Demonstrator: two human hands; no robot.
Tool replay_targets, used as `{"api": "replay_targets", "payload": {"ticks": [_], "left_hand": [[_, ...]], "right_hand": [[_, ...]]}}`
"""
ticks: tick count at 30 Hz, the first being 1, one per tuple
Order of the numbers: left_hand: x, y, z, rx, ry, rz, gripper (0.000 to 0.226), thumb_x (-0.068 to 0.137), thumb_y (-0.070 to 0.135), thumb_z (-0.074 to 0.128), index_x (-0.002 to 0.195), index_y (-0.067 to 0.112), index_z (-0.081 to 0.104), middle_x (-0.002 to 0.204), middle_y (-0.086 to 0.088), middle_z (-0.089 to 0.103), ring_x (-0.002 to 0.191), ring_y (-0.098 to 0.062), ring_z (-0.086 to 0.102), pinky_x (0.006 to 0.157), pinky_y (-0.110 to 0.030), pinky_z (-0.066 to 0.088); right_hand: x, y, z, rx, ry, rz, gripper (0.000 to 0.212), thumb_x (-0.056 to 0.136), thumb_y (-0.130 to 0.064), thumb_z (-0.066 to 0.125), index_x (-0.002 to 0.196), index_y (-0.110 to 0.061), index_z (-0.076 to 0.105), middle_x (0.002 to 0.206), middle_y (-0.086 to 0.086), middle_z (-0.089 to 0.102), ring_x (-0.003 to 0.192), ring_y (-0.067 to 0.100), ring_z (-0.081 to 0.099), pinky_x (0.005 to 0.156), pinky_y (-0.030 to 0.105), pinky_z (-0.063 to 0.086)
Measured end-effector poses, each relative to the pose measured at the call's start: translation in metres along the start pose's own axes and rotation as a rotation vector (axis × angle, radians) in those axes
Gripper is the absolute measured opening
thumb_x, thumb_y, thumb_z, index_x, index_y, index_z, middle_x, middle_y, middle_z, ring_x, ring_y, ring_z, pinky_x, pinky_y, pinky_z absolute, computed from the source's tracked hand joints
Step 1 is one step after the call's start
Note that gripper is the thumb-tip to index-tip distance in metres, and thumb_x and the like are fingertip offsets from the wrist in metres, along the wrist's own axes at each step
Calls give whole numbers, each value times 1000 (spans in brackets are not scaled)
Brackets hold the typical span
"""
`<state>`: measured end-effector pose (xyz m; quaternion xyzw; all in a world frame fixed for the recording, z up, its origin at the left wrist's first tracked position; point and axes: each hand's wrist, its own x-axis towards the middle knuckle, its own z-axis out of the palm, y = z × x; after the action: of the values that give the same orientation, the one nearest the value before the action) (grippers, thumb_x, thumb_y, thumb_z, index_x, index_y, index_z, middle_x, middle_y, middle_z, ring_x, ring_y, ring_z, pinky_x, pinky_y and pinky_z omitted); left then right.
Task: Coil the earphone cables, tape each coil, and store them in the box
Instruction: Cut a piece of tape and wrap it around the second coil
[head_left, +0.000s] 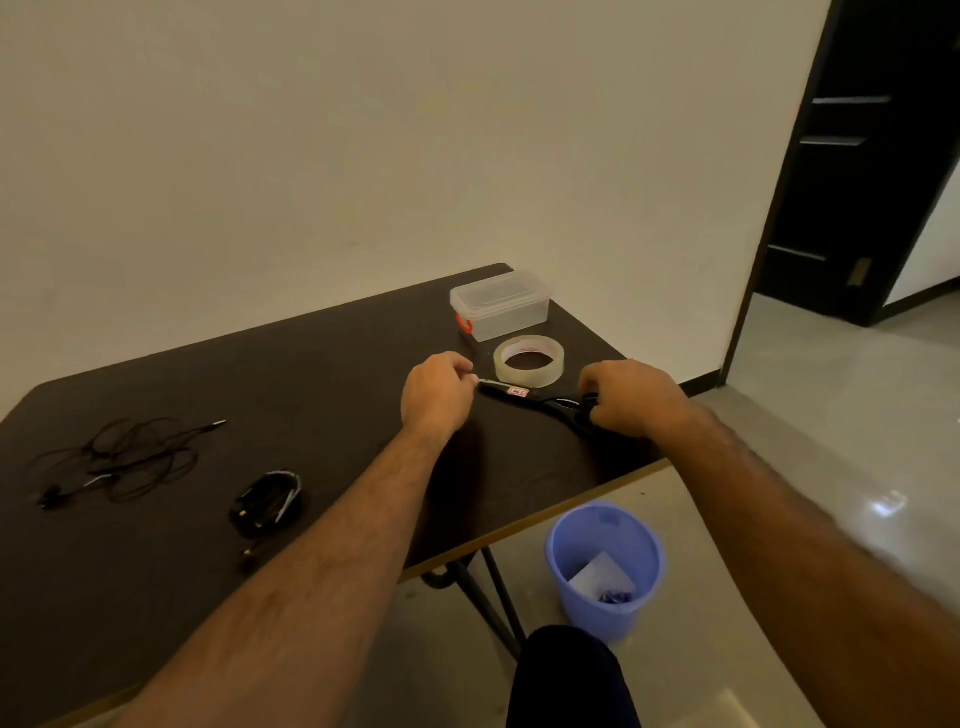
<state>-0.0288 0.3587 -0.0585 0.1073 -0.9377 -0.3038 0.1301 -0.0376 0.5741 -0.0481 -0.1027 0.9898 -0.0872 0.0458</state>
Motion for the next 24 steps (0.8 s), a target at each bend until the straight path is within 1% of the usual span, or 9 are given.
{"api": "replay_targets", "payload": {"ticks": [2, 4, 7, 9, 11, 14, 18, 20, 24], "left_hand": [[13, 4, 9, 25, -15, -13, 28, 96, 25, 61, 124, 20, 64, 120, 0, 67, 110, -15, 60, 92, -33, 49], [24, 8, 16, 58, -49, -31, 29, 97, 27, 60, 125, 20, 64, 121, -1, 66, 110, -17, 60, 90, -34, 49], [37, 14, 22, 121, -159, -53, 30, 97, 25, 57, 126, 21, 63, 123, -1, 65, 112, -19, 59, 94, -37, 49], [41, 17, 25, 157, -235, -73, 31, 97, 18, 55, 128, 21, 62, 126, -2, 62, 114, -19, 56, 98, -40, 48], [43, 17, 28, 172, -270, -79, 35, 96, 11, 52, 127, 22, 63, 128, -2, 61, 117, -21, 55, 101, -43, 47], [45, 16, 31, 168, -279, -77, 38, 95, 8, 51, 126, 25, 65, 129, -1, 61, 118, -21, 55, 102, -44, 47], [46, 16, 35, 155, -286, -71, 26, 96, 19, 55, 117, 23, 69, 118, 1, 66, 107, -17, 59, 97, -43, 50], [44, 15, 38, 162, -273, -64, 25, 96, 19, 54, 115, 23, 70, 114, 1, 67, 103, -17, 60, 94, -42, 52], [40, 12, 42, 151, -261, -63, 27, 97, 16, 54, 118, 24, 69, 119, 1, 65, 109, -18, 58, 96, -43, 51]], "right_hand": [[2, 1, 0, -28, -40, -33, 25, 91, -27, 66, 115, -26, 58, 108, 1, 64, 98, 17, 59, 96, 41, 51], [3, 1, 0, -51, -44, -59, 28, 92, -26, 65, 119, -24, 58, 112, 2, 64, 101, 18, 59, 99, 43, 49], [4, 1, 1, -60, -35, -83, 29, 94, -24, 62, 123, -20, 60, 113, 4, 65, 102, 18, 61, 96, 40, 52], [5, 2, 1, -58, -32, -90, 29, 94, -24, 62, 122, -19, 62, 111, 5, 66, 99, 18, 62, 94, 37, 53], [5, 3, 2, -46, -31, -96, 28, 93, -25, 63, 120, -17, 63, 107, 5, 66, 96, 17, 62, 91, 34, 54], [4, 4, 4, -45, -27, -119, 30, 92, -27, 64, 120, -18, 63, 108, 5, 65, 97, 17, 61, 90, 32, 53], [3, 4, 6, -39, -29, -148, 31, 92, -26, 64, 123, -20, 62, 112, 3, 66, 100, 17, 61, 92, 33, 52], [2, 3, 5, -10, -54, -159, 33, 92, -23, 64, 125, -21, 61, 115, 3, 66, 103, 17, 61, 94, 33, 52], [-3, 5, 3, -15, -75, -185, 35, 92, -23, 64, 127, -23, 59, 117, 2, 65, 106, 18, 61, 95, 34, 52]]}}
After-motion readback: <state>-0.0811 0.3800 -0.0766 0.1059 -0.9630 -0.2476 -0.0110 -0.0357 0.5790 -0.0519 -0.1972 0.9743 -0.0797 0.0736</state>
